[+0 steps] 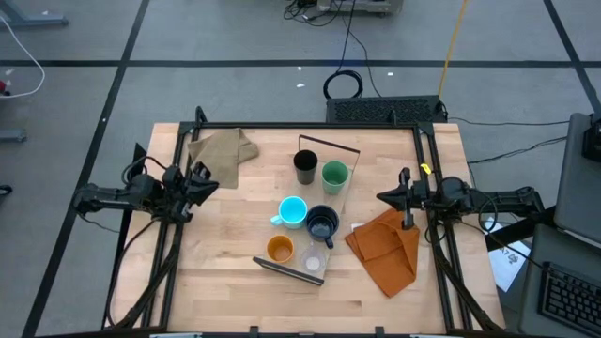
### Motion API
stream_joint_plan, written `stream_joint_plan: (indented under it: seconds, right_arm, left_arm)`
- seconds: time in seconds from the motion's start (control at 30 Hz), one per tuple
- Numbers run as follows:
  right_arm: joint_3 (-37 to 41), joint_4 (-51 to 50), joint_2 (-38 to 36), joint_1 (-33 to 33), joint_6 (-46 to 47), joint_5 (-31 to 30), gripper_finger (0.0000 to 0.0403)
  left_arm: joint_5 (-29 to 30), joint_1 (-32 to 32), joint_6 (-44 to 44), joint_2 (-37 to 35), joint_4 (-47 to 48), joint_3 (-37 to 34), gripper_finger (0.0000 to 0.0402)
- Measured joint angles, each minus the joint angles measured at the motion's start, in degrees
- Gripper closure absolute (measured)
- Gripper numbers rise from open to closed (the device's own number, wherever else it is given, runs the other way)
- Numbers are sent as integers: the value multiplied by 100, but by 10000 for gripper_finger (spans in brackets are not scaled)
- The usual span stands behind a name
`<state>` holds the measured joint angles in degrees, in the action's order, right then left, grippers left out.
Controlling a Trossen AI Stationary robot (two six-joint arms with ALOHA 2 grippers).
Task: Stack small to large cups/mugs on shelf
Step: Return to Home Position
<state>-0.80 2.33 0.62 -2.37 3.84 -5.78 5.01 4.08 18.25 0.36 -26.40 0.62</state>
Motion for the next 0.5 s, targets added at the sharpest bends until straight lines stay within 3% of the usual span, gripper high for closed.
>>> stream_joint_plan:
  seconds: [0.13,0.23,0.37,0.5]
  right_arm:
    - [0,0,2,0,0,0,403]
    - [0,-1,2,0,0,0,403]
    - [0,0,2,0,0,0,403]
    - [0,2,7,0,0,-1,403]
  left_arm:
    - [-448,-20,-113,-20,282,0,364]
    - [-553,-20,-736,-20,1295,0,364]
    - [-63,-24,-643,-21,2495,0,364]
    - [112,-66,-825,-22,2478,9,364]
